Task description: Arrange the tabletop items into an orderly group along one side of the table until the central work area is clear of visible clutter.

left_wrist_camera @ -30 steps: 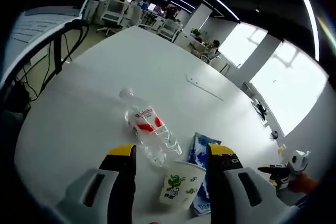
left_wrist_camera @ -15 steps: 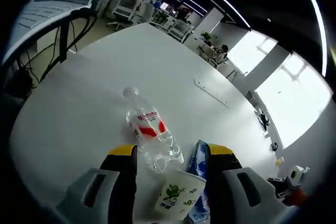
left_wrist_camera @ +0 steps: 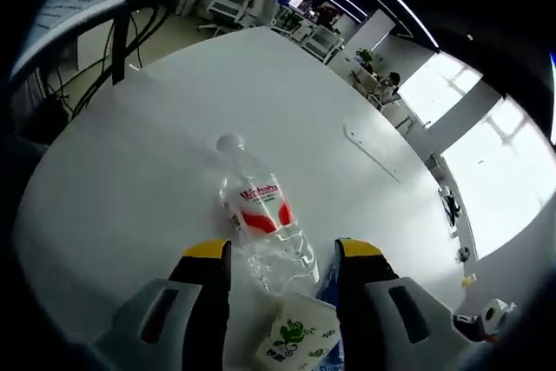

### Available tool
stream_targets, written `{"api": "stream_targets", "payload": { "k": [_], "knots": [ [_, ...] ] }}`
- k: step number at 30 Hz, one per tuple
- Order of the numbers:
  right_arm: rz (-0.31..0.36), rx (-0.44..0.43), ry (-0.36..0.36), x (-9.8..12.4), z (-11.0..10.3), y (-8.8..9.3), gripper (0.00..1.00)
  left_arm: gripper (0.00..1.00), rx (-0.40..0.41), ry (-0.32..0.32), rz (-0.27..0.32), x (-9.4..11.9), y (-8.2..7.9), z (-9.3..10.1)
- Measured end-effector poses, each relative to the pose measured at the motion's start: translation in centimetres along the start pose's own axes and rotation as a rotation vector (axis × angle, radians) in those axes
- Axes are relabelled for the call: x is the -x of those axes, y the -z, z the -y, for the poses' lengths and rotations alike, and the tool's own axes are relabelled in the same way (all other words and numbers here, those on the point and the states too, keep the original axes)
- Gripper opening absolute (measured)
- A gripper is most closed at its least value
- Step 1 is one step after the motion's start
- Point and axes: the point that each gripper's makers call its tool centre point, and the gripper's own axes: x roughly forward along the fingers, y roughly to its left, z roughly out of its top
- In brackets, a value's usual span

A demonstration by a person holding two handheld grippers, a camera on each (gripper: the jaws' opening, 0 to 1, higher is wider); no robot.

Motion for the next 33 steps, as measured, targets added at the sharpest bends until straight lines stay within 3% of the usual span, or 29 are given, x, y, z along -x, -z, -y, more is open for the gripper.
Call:
{"api": "stream_targets", "payload": {
  "k": [12, 23, 26, 33],
  "knots": [
    [-0.012, -0.008, -0.001, -0.2, 0.0, 0.3, 0.68, 0.47, 0.077, -0.059, -0.034, -2.5, -0.5, -0.2],
    [-0.012, -0.020, 0.014, 0.3, 0.7, 0.6, 0.68, 0.48, 0.012, -0.115, -0.079, -4.0, -0.5, 0.1],
    [-0.013, -0.023, 0.014, 0.2, 0.8, 0.5, 0.69, 0.48, -0.058, -0.136, -0.088, -4.1, -0.4, -0.2],
    [-0.013, -0.023, 0.012, 0.0, 0.7, 0.4, 0.68, 0.44, -0.071, -0.150, -0.103, -4.3, -0.4, -0.8]
  ]
}}
